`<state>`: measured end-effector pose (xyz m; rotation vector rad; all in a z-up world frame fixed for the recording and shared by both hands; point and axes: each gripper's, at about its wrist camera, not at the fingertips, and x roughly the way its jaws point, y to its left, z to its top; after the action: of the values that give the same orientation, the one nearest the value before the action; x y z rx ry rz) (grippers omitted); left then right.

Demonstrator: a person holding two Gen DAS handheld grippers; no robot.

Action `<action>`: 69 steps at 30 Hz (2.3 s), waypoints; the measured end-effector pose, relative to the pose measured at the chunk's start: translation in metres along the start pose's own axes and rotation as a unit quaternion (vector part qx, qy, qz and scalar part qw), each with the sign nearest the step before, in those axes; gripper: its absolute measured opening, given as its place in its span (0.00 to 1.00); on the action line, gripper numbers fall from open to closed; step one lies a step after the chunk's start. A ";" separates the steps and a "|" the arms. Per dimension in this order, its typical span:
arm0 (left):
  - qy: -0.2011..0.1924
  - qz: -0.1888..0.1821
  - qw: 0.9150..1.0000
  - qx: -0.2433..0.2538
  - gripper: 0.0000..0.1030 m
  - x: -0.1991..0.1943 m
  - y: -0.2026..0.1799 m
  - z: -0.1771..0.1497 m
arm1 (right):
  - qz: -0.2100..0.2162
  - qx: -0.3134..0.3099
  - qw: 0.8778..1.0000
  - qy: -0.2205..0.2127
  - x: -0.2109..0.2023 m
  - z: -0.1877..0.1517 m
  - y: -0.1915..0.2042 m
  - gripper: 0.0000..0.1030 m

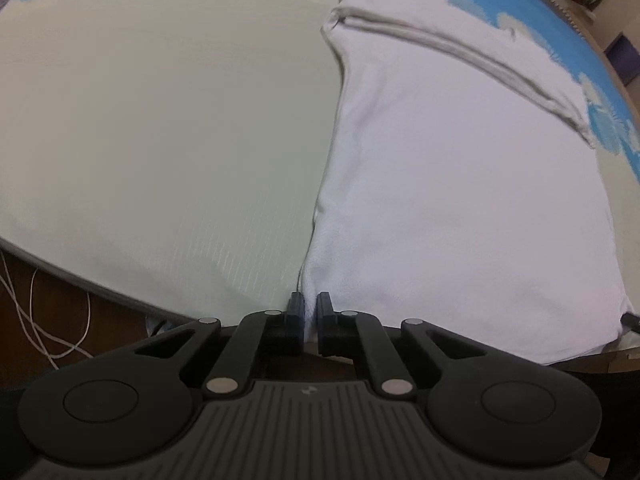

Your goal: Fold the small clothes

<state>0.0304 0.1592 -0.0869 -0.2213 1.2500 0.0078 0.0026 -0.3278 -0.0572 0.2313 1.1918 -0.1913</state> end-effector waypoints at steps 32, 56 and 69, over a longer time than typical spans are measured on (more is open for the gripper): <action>0.016 0.013 1.000 0.016 0.06 0.004 -0.003 -0.009 | -0.008 -0.007 1.000 0.000 0.002 -0.007 0.002 0.07; -0.182 -0.130 0.975 0.008 0.05 -0.189 0.021 -0.051 | 0.177 0.014 0.965 -0.194 -0.201 -0.002 -0.047 0.05; -0.137 -0.099 0.986 -0.012 0.05 -0.108 0.003 0.091 | 0.128 0.016 0.975 -0.183 -0.123 0.082 -0.024 0.05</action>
<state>0.0807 0.1899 0.0413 -0.3517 0.9504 -0.1146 0.0255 -0.3709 0.0848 0.3590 0.7837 -0.0248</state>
